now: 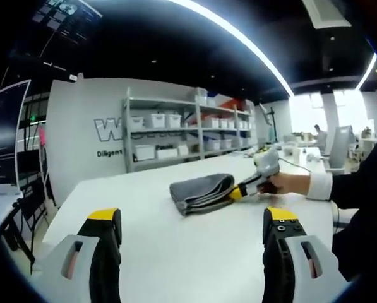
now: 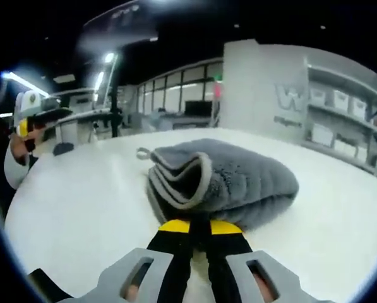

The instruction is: Open the folded towel by lifting each exposed corner and separating the folded layers until the towel lies flat within the target outline without major curled edges

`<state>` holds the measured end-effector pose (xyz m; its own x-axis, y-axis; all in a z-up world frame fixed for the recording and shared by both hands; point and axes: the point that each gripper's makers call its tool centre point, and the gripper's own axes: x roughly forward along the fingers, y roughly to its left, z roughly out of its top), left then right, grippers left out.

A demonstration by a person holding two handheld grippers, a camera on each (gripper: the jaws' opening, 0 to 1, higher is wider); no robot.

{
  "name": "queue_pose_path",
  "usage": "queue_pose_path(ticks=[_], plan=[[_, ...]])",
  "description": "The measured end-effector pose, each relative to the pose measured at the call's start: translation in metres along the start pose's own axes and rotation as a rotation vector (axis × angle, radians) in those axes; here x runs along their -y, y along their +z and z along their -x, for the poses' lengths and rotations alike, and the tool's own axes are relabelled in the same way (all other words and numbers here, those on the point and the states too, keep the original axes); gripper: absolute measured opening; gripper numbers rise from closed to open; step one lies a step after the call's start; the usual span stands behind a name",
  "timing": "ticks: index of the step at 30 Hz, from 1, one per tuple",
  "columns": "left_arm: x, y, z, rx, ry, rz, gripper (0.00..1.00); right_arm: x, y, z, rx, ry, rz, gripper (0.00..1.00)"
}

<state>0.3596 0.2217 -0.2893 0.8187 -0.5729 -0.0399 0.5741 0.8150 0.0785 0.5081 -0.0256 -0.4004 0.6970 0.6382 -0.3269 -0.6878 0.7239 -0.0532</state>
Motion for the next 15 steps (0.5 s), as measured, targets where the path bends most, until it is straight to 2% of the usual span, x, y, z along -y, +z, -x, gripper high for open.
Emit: queue_pose_path(ticks=[8,15], plan=[[-0.002,-0.002,0.000,-0.005,0.005,0.003,0.90,-0.016,0.002,-0.003,0.003,0.058,0.019,0.01],[0.000,-0.005,-0.002,-0.015,0.003,0.000,0.90,-0.033,0.003,-0.005,0.000,0.120,0.079,0.01]])
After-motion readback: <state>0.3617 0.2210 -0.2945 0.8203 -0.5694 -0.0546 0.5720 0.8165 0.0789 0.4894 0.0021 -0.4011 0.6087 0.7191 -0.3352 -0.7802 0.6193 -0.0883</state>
